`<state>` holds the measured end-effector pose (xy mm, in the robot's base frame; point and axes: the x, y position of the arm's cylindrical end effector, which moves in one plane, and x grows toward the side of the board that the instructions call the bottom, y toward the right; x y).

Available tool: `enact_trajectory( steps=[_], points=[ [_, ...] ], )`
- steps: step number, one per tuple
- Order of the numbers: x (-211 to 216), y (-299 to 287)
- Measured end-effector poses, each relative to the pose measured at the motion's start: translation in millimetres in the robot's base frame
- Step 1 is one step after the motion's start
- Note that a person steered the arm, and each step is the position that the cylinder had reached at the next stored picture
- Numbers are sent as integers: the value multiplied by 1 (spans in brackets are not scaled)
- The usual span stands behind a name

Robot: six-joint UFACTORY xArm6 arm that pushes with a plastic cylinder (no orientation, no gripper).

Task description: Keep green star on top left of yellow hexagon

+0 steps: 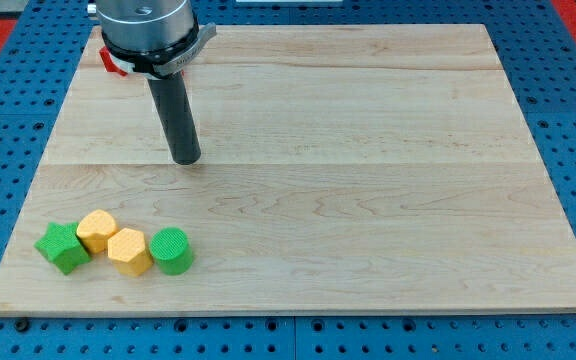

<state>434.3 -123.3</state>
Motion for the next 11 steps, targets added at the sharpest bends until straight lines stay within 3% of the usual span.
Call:
enact_trajectory(
  steps=[4,6,8,9,11],
  points=[
    [-16,-139],
    [30,-181],
    [121,-150],
    [131,-149],
    [110,-77]
  ],
)
